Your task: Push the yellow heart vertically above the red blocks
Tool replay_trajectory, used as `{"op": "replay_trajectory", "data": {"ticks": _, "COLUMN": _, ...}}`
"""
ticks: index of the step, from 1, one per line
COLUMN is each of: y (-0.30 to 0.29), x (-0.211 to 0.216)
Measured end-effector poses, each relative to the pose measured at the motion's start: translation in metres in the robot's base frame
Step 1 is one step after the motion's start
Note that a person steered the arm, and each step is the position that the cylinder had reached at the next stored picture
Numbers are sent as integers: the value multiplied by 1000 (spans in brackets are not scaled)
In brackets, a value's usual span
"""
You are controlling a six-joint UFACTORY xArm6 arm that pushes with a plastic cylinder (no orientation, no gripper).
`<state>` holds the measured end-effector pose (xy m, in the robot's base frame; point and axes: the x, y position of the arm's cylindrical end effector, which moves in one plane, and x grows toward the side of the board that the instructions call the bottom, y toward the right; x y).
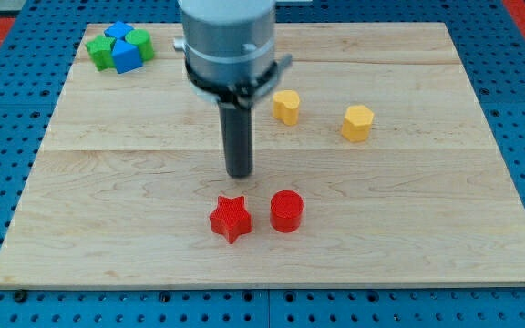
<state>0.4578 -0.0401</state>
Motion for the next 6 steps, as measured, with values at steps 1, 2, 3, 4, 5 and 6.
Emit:
{"op": "replay_trajectory", "data": {"ticks": 1, "y": 4, "x": -57}}
{"op": "replay_trajectory", "data": {"ticks": 2, "y": -3, "x": -113}}
{"op": "replay_trajectory", "data": {"ticks": 3, "y": 66, "x": -129}}
{"op": "replay_trajectory", "data": {"ticks": 4, "y": 92, "x": -104}}
{"op": "replay_trajectory", "data": {"ticks": 5, "y": 45, "x": -62}}
{"op": "replay_trajectory", "data": {"ticks": 6, "y": 29, "x": -68}}
